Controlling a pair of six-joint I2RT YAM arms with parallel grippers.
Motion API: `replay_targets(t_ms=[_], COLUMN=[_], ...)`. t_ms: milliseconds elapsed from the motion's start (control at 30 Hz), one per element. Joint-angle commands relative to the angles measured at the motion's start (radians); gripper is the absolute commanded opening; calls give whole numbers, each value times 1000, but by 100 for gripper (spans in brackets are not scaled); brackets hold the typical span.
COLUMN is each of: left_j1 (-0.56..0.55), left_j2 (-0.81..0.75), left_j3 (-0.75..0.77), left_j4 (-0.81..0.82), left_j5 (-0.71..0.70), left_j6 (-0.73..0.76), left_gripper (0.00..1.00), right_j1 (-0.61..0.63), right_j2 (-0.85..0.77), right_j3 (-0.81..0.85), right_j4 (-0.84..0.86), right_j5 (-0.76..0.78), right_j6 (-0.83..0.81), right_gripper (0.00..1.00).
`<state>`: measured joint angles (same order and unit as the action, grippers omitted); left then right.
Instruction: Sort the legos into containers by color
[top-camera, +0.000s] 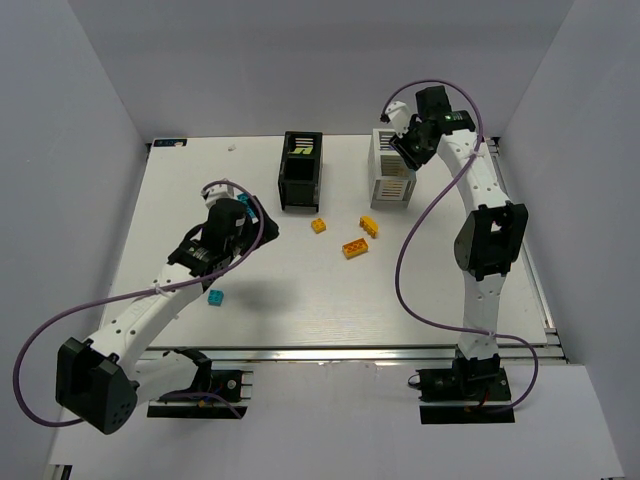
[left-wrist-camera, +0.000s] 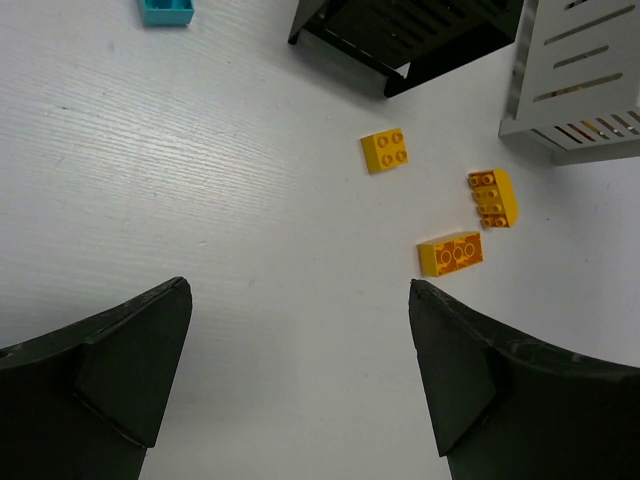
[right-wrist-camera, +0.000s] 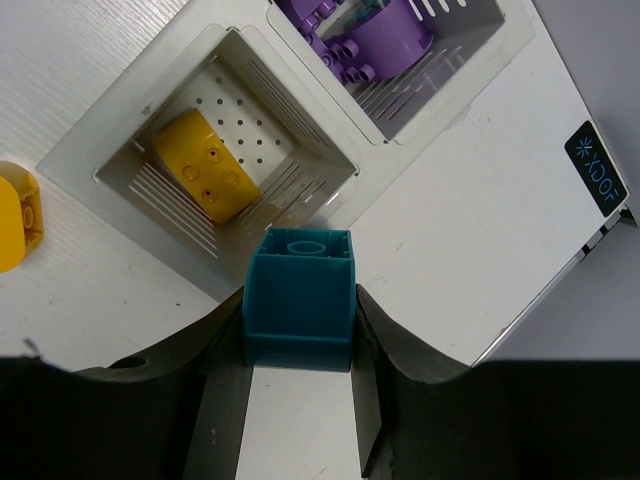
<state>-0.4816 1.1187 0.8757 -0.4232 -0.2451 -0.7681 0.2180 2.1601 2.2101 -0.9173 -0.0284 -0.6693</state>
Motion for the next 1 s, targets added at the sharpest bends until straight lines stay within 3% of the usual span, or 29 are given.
replay_targets(t_ms=[0,633,967], left_j1=[-3,-3,-3], left_j2=[-43,-72,-103], left_j3=[-10,-27,-53], left_j4=[-28,-9,30], left_j5=[-52,-42,-7], left_j6=[-16,-28,-33], left_gripper=[98,98,98], right_j1=[-2,-6,-8], right_j2=[-29,-60,-149], right_j3=[-13,-41,-76], right_j4=[21,47,135], right_j5=[-15,-51,-209], right_j6=[-6,11,105], right_gripper=[0,0,0])
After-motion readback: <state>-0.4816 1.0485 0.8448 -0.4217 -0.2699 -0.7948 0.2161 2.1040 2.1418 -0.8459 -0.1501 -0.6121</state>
